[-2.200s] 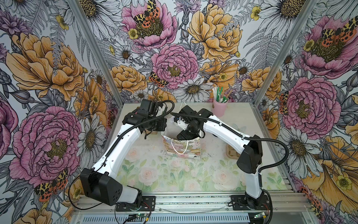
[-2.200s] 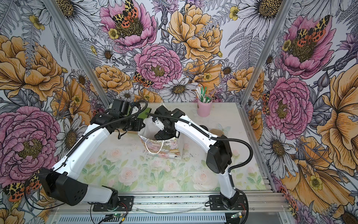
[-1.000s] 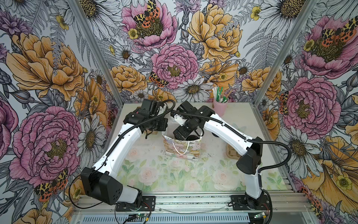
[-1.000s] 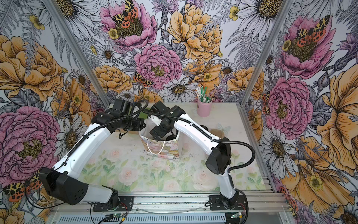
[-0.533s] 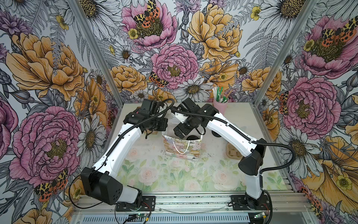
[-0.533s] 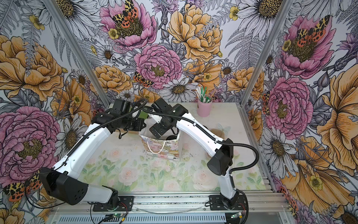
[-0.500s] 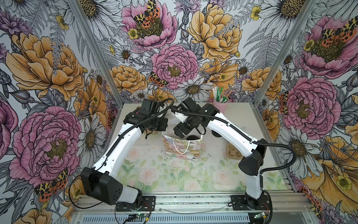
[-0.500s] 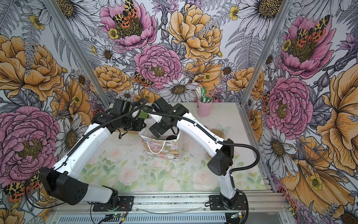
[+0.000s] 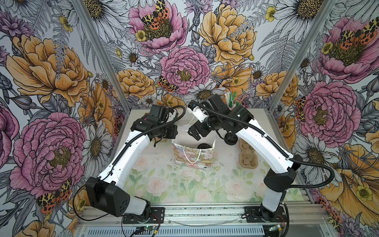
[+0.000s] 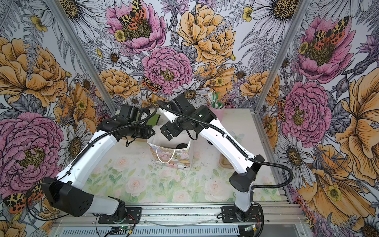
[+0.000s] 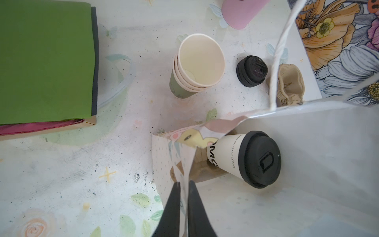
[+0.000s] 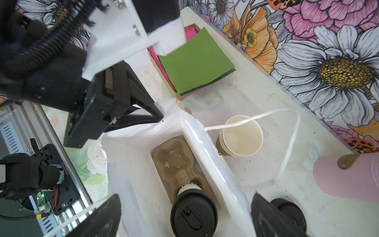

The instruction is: Pack the takeout coffee

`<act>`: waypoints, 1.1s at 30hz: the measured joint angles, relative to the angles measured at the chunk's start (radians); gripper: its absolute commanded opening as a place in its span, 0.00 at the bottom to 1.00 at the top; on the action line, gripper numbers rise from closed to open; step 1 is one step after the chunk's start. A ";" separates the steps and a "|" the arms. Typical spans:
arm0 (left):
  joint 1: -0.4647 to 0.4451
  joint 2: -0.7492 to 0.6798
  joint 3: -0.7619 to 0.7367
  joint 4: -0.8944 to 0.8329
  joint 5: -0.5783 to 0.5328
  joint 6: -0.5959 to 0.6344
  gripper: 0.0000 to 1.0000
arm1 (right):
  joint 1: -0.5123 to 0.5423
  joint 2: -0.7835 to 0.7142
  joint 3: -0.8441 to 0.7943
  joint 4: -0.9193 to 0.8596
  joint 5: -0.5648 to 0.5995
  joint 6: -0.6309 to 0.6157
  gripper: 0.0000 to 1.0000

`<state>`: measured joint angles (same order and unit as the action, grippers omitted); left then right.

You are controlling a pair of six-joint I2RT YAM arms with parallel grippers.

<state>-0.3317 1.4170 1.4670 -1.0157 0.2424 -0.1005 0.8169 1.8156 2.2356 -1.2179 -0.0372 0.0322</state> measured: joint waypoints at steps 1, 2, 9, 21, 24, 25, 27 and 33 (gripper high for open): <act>0.000 0.000 0.001 -0.002 -0.001 0.000 0.23 | 0.000 -0.011 0.000 0.000 0.004 0.000 0.99; 0.000 0.000 0.003 -0.002 -0.002 0.000 0.27 | -0.002 -0.023 0.000 0.002 0.008 0.000 1.00; 0.000 0.000 0.022 -0.005 -0.013 -0.003 0.47 | -0.031 -0.081 -0.023 0.038 0.028 0.002 1.00; 0.000 -0.097 0.055 0.002 -0.080 -0.018 0.75 | -0.193 -0.235 -0.280 0.207 0.126 0.040 0.99; 0.000 -0.179 0.034 0.046 -0.105 -0.012 0.85 | -0.261 -0.275 -0.350 0.251 0.180 0.047 0.99; 0.000 -0.207 0.017 0.067 -0.109 -0.010 0.87 | -0.286 -0.280 -0.365 0.264 0.194 0.049 0.99; 0.000 -0.270 -0.031 0.115 -0.119 -0.006 0.90 | -0.346 -0.282 -0.388 0.288 0.213 0.054 0.96; 0.042 -0.369 -0.170 0.240 -0.119 0.006 0.94 | -0.512 -0.238 -0.404 0.343 0.225 0.084 0.88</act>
<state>-0.2893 1.0477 1.2968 -0.7761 0.1230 -0.0948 0.3054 1.5780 1.8313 -0.8749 0.1879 0.1165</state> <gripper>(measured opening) 0.936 0.905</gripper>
